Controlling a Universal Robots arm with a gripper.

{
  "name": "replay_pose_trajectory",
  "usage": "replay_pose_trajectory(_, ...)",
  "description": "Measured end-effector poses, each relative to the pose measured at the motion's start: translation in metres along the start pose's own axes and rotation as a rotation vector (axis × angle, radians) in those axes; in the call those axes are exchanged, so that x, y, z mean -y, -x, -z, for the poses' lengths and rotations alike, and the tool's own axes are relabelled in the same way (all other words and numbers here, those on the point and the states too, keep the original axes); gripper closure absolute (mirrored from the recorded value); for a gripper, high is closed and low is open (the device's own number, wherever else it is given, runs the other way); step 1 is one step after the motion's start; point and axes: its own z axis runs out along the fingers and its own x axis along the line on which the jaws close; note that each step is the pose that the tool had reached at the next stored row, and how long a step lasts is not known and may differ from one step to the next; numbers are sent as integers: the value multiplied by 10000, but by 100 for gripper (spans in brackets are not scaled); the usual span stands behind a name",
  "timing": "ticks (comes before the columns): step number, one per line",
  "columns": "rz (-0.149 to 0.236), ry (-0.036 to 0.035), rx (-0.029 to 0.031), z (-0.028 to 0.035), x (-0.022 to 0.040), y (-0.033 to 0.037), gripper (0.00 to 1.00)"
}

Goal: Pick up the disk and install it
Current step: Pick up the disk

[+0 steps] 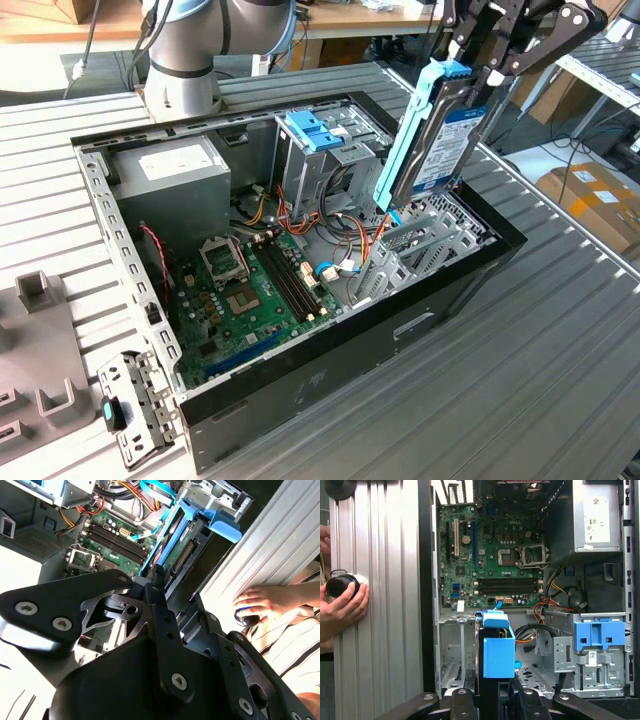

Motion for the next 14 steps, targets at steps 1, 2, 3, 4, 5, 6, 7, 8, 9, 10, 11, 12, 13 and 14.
replay_pose_trajectory(1,0,0,-9,-2,1,-36,65)
replay_pose_trajectory(2,0,0,-15,-3,2,-57,65)
replay_pose_trajectory(3,0,-1,-18,-5,2,-70,65)
replay_pose_trajectory(4,0,-1,-22,-5,2,-79,65)
replay_pose_trajectory(5,0,-1,-22,-5,3,-79,65)
replay_pose_trajectory(6,0,-1,-22,-5,3,-79,65)
replay_pose_trajectory(7,0,-1,-22,-5,3,-79,65)
replay_pose_trajectory(8,2,-1,-24,-4,19,-79,65)
replay_pose_trajectory(9,1,-1,-24,-4,42,-79,65)
replay_pose_trajectory(10,0,-2,-22,-4,86,-77,65)
replay_pose_trajectory(11,0,-1,-23,-4,110,-76,65)
replay_pose_trajectory(12,0,-1,-23,-5,127,-77,65)
replay_pose_trajectory(13,1,-1,-24,-6,135,-88,65)
replay_pose_trajectory(14,0,-1,-24,-8,138,-105,65)
